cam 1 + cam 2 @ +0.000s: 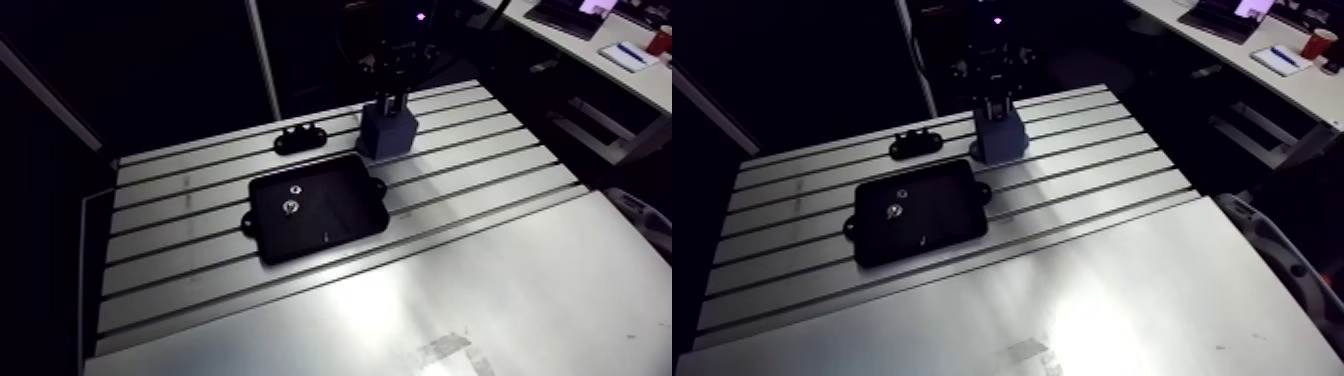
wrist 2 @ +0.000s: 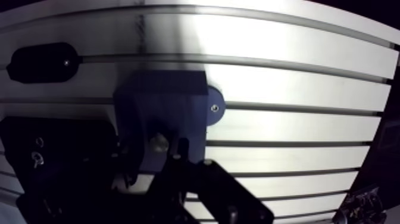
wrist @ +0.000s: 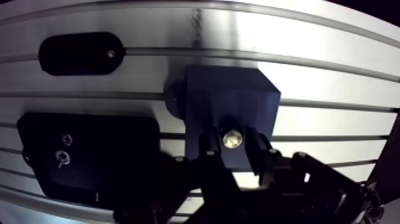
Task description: Pick up the M10 bolt and insert it into the hex recess until seated.
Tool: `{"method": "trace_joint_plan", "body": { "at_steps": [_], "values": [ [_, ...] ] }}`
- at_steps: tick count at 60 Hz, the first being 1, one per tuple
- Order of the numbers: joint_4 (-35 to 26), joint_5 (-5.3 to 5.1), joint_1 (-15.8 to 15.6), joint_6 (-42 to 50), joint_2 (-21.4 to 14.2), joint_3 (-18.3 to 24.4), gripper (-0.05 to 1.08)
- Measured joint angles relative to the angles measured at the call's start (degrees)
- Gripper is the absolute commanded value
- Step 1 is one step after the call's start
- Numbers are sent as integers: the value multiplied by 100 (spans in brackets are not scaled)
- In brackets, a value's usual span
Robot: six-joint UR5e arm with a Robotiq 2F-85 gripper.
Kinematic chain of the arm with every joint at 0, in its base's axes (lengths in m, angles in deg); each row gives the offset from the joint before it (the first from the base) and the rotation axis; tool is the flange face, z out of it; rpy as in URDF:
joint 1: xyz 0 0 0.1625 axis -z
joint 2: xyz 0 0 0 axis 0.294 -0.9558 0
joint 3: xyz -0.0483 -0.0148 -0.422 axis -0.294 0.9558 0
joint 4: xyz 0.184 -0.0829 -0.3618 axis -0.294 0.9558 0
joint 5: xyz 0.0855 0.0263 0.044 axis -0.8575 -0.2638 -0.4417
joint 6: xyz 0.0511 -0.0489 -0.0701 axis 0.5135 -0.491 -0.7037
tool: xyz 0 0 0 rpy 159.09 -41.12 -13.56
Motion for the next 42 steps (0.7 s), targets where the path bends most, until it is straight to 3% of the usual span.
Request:
{"method": "trace_joint_plan", "body": {
  "at_steps": [42],
  "values": [
    [3, 7, -5, -7, 38, 38, 69]
  ]
}}
